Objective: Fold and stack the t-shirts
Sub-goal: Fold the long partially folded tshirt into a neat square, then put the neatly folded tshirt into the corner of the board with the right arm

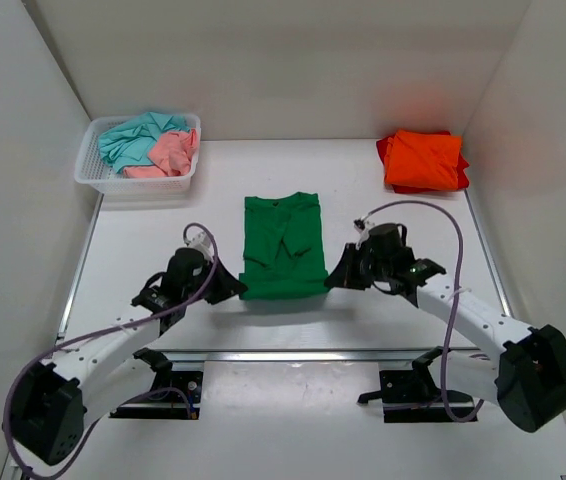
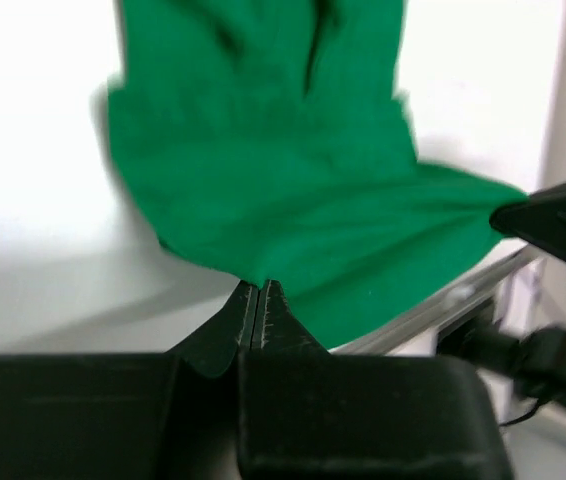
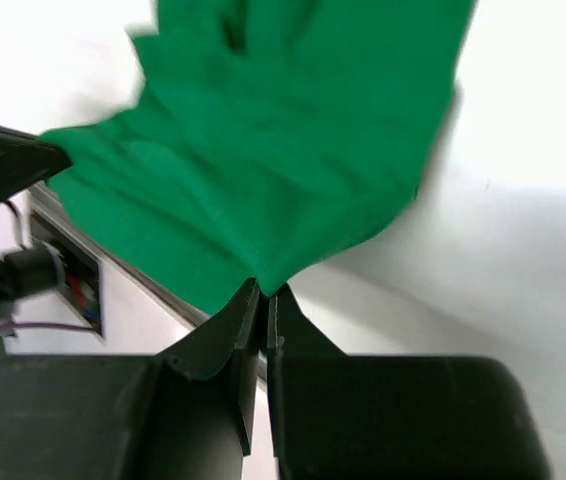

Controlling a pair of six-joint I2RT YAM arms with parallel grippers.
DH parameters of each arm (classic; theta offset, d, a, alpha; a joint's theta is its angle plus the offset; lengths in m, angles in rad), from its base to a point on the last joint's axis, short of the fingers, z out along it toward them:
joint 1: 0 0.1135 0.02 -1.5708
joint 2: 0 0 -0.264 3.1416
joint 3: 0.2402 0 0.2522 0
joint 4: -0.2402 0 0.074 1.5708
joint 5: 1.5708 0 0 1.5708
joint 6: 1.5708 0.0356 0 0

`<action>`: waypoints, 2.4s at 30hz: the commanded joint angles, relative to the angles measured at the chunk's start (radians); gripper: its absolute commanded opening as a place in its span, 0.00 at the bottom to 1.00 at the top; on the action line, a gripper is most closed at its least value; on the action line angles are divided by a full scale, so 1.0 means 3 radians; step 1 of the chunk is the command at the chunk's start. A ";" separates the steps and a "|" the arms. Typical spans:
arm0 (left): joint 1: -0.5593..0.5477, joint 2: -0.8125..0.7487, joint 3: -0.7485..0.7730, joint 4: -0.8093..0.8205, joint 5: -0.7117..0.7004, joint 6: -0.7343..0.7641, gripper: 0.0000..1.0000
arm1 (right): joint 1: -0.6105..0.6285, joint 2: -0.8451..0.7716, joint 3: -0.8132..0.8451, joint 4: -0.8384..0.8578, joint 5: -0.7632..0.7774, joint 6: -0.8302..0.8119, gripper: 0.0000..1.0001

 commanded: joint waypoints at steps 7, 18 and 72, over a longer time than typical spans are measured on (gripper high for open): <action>0.0701 0.1055 0.1076 0.0350 0.0419 0.0267 0.00 | -0.0750 0.0869 0.1087 0.0039 -0.0710 -0.0576 0.00; 0.1126 0.2446 0.2165 0.0744 0.0420 0.0298 0.00 | -0.1057 0.2361 0.2733 -0.0017 -0.0848 -0.0882 0.00; 0.1161 0.3773 0.3482 0.0401 0.0874 0.0446 0.44 | -0.0899 0.4021 0.4315 -0.0849 -0.0630 -0.1981 0.00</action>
